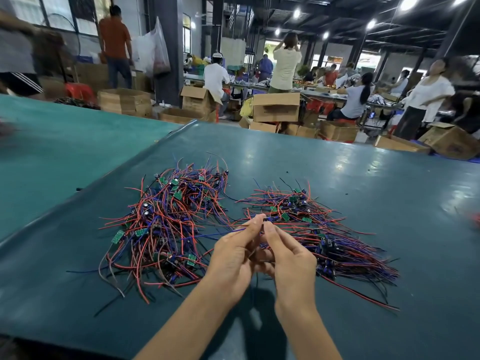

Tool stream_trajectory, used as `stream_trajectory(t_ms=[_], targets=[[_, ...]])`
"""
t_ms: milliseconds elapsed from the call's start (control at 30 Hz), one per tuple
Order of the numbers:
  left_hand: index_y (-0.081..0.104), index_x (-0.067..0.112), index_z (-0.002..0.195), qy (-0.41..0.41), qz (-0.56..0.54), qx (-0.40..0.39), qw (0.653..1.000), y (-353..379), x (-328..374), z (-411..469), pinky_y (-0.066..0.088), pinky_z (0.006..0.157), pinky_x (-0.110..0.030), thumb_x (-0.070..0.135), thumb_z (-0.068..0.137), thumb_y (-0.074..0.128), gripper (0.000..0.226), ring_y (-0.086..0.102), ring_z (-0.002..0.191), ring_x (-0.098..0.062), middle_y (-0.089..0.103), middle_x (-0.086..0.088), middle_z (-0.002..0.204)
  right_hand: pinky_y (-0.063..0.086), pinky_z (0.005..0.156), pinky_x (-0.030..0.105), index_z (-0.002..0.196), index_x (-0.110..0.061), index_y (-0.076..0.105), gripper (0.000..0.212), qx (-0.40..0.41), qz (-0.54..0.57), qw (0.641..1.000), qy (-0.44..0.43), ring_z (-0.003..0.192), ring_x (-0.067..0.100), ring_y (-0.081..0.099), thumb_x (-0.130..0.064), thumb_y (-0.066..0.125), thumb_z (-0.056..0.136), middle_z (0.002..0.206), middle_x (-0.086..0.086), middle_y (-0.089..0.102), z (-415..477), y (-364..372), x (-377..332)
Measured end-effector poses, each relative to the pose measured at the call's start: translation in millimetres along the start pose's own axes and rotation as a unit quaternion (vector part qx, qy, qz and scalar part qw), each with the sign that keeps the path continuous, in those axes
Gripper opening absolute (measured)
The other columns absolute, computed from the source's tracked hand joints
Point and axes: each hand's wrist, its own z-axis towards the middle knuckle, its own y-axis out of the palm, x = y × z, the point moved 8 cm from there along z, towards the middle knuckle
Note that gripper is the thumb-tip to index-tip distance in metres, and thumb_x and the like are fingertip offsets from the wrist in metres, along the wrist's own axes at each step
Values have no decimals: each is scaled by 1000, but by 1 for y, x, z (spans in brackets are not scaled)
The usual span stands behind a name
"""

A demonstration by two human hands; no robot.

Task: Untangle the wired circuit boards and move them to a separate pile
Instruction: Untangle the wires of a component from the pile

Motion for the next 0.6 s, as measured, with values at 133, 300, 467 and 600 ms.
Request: stream_trajectory(t_ms=[133,300,467,600], targets=[[74,14,93,9,-47,-18,999,5,-10,0,49,46,-25,27,79,73,19,56,49,-14,65,-1,70,50,54,27,87,-9,77,4,40,3,999,8,57,13,58,-14,77,86,75,3,72,4,-11,4],[77,12,87,-19,-157,24,987,-8,-14,12,52,52,-19,20,70,82,20,58,54,-6,64,2,68,47,40,25,89,-8,69,12,70,37,997,-17,55,15,62,-16,78,86,71,0,69,22,-26,-24],[69,2,95,81,-173,83,978,-56,38,26,56,58,-20,11,74,81,26,63,59,-8,67,-4,74,43,39,22,86,-10,65,14,109,59,992,16,49,13,62,-17,77,87,70,3,68,72,-69,-49],[72,6,93,186,66,139,970,-84,94,27,56,61,-21,11,90,73,6,63,61,-9,67,1,67,41,37,19,79,-7,64,19,157,-41,985,64,38,11,54,-18,73,91,53,1,64,111,-114,-36]])
